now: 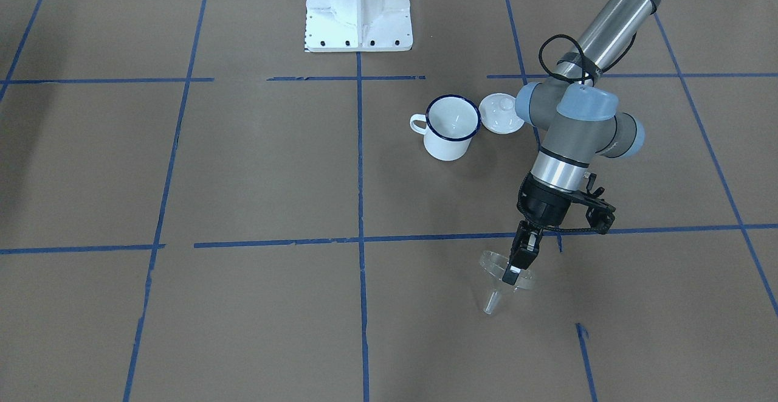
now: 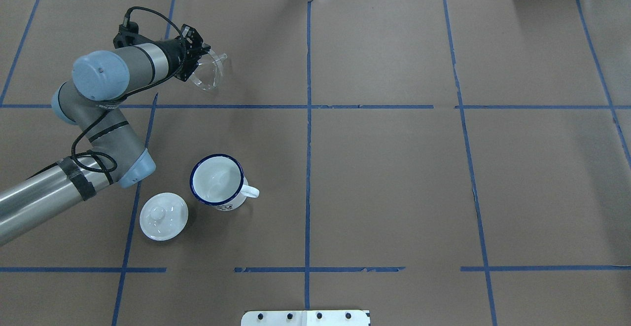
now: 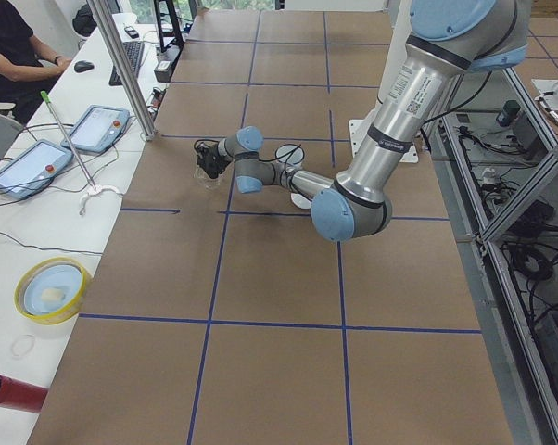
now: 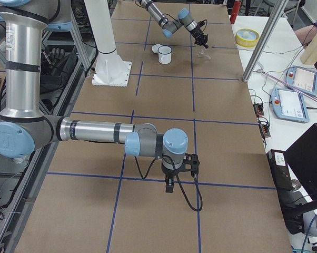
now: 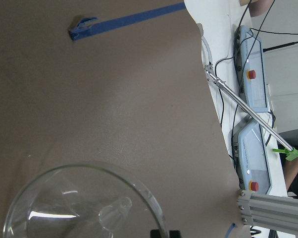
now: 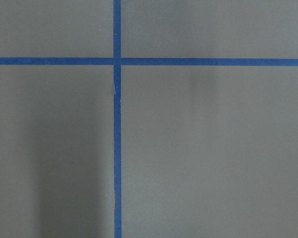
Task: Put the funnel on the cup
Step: 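Lift the funnel and carry it over the white mug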
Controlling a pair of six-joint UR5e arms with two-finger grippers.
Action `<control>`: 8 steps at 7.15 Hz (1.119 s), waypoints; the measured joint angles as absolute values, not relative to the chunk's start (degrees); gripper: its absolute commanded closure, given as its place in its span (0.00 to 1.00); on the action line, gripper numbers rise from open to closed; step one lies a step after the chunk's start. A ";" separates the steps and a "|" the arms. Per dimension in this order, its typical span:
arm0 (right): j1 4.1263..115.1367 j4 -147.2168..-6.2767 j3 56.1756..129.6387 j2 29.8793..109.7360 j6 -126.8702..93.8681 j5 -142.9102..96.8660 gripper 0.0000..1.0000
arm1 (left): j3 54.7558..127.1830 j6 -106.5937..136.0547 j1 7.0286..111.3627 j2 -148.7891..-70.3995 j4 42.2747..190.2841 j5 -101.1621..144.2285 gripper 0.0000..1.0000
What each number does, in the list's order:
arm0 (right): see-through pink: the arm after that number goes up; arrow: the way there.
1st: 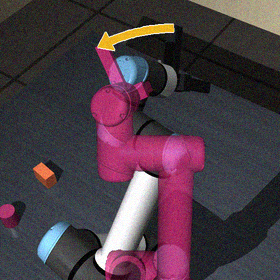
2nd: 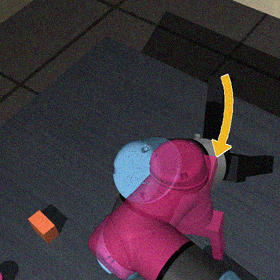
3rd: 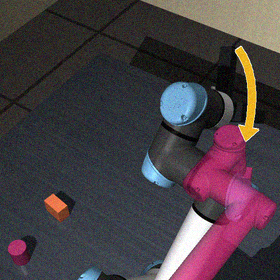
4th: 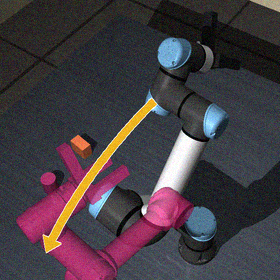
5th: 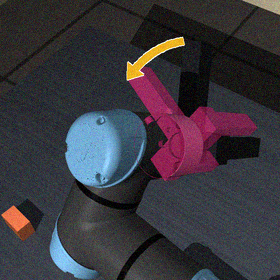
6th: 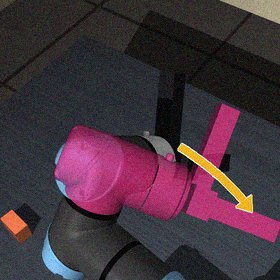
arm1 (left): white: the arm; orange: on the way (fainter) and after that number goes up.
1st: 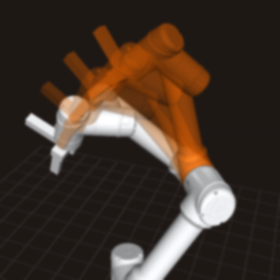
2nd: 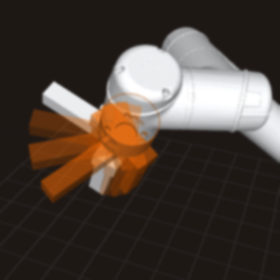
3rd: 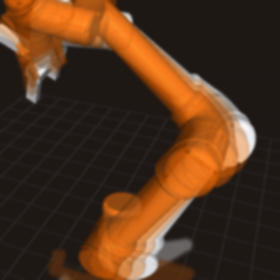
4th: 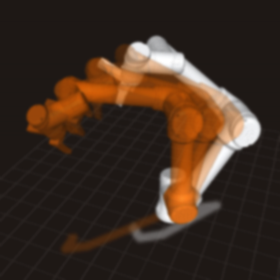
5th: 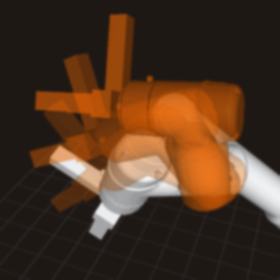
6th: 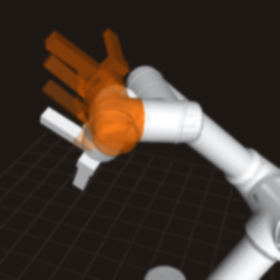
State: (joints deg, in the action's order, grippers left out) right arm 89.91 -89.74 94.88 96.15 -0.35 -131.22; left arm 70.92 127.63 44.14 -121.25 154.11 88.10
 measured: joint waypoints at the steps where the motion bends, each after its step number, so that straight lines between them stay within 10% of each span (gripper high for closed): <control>1: 89.91 -89.74 94.89 96.15 -0.35 -131.22 0.00 | 73.38 127.62 45.35 -121.38 153.40 88.16 1.00; 8: 89.91 -89.74 94.92 96.15 -0.35 -131.22 0.00 | 110.12 124.40 47.42 -125.17 92.14 103.48 1.00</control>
State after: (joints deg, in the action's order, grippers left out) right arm 89.91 -89.74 94.92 96.15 -0.35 -131.22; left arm 110.12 124.40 47.42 -125.17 92.14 103.48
